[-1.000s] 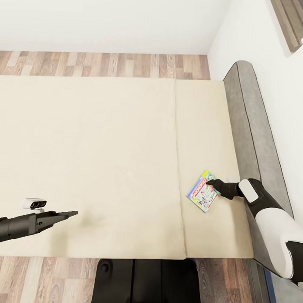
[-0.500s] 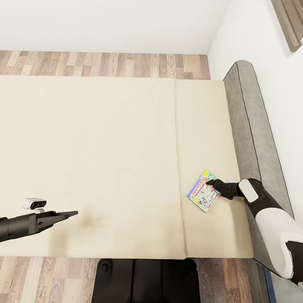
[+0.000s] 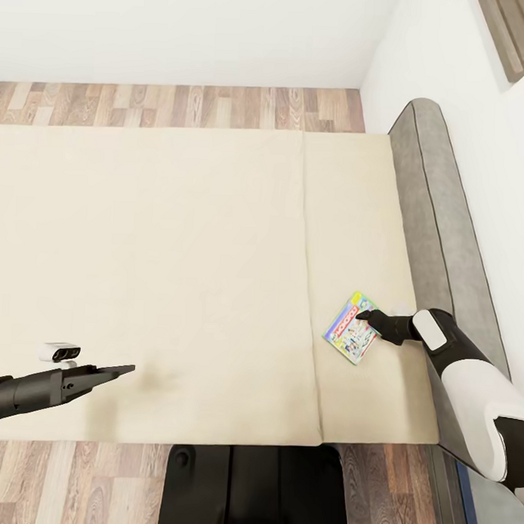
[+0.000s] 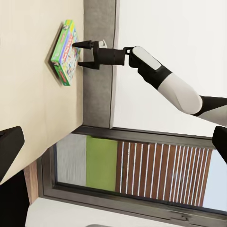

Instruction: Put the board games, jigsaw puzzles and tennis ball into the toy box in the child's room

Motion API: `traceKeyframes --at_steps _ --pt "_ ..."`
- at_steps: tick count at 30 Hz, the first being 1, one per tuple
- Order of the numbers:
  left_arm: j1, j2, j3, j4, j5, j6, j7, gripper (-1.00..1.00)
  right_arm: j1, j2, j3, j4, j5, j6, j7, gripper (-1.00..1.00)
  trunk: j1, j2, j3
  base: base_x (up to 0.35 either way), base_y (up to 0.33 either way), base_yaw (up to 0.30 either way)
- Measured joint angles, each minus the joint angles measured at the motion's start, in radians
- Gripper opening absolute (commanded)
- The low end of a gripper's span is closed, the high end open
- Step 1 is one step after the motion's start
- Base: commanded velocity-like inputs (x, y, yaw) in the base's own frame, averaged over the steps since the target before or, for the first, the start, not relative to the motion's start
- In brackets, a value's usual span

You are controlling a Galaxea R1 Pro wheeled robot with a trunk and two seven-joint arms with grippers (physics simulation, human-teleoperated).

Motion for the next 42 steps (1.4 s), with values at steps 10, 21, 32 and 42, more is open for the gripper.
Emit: traceKeyframes --at_steps 10,21,32,42 --pt "0.001 0.000 0.001 0.000 0.000 0.000 0.000 1.00 -0.001 -0.004 0.005 0.000 -0.029 0.001 -0.003 1.00 -0.001 -0.001 -0.009 0.000 0.000 0.000" --pt "0.001 0.000 0.001 0.000 0.000 0.000 0.000 1.00 -0.001 -0.005 0.005 -0.001 -0.023 0.002 0.005 1.00 -0.001 -0.001 -0.010 0.000 0.000 0.000" --pt "0.000 0.000 0.000 0.000 0.001 0.000 0.000 1.00 -0.001 -0.006 0.000 -0.002 -0.012 0.006 0.013 1.00 -0.001 -0.001 -0.010 0.000 0.000 0.000" --pt "0.000 0.000 0.000 0.000 0.000 0.000 0.000 1.00 0.000 0.009 0.000 -0.002 -0.009 0.040 0.049 1.00 0.000 0.000 -0.010 0.000 0.000 0.000"
